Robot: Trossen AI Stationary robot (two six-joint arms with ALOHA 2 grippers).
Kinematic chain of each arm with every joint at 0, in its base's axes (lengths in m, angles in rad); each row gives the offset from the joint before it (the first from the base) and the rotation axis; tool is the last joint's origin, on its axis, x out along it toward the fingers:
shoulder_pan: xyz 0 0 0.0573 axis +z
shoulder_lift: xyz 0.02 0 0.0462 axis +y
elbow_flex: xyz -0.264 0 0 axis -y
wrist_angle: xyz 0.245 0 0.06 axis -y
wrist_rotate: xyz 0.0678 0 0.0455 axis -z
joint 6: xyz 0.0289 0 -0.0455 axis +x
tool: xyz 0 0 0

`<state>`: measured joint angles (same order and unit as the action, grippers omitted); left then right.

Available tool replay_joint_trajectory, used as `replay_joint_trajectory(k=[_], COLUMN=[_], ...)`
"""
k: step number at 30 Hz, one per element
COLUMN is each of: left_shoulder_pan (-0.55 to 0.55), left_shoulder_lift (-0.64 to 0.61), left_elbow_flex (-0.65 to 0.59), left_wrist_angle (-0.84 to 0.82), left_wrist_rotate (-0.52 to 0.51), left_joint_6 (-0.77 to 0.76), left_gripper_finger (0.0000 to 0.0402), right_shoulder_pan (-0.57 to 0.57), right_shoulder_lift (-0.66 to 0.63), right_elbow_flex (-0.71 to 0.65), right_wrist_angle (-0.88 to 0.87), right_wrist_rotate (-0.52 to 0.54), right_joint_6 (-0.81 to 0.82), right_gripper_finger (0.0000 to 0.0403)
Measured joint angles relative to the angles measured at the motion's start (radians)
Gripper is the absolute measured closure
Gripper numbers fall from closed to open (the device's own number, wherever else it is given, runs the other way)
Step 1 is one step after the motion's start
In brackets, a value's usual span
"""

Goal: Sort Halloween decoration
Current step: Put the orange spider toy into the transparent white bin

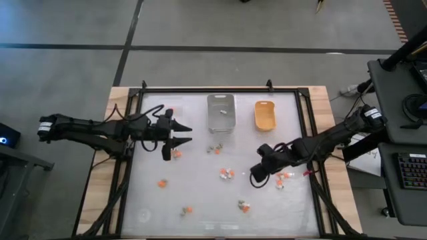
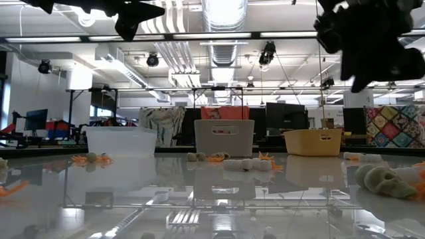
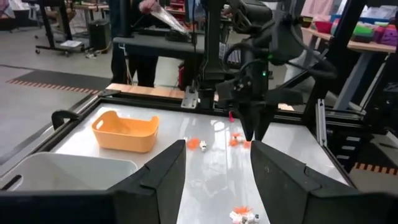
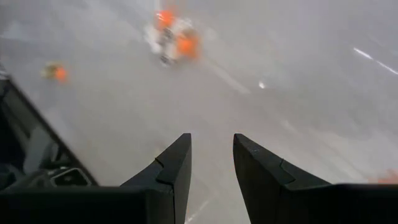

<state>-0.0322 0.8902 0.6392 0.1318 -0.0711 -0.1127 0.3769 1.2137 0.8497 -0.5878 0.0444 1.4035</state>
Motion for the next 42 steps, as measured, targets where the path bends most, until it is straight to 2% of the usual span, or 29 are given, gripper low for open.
replay_joint_trajectory(k=[3,9,14,16,20,28,42], left_shoulder_pan=[0.0,0.001,0.001,0.001,0.001,0.002,0.001], left_shoulder_lift=[0.001,0.02,0.04,0.042,0.045,0.045,0.071], left_elbow_flex=[0.0,0.0,0.0,0.0,0.001,0.001,0.002], left_wrist_angle=[0.008,0.018,0.044,0.047,0.053,0.056,0.061], left_wrist_rotate=[0.0,0.0,-0.001,-0.001,-0.001,-0.001,-0.001], left_joint_6=[0.016,0.028,0.047,0.05,0.06,0.06,0.06], left_gripper_finger=[0.0237,0.0237,0.0237,0.0237,0.0237,0.0237,0.0237], right_shoulder_pan=[0.017,0.027,0.027,0.027,0.027,0.022,0.022], right_shoulder_lift=[0.0,0.032,0.147,0.192,0.249,0.285,0.362], right_elbow_flex=[0.0,0.0,0.0,0.0,0.005,0.039,0.029], right_wrist_angle=[-0.091,-0.294,-0.359,-0.358,-0.358,-0.378,-0.375], right_wrist_rotate=[-0.004,-0.083,-0.241,-0.262,-0.247,-0.132,-0.13], right_joint_6=[0.087,0.222,0.229,0.2,0.154,0.116,0.063], right_gripper_finger=[0.0294,0.0294,0.0294,0.0294,0.0294,0.0294,0.0294])
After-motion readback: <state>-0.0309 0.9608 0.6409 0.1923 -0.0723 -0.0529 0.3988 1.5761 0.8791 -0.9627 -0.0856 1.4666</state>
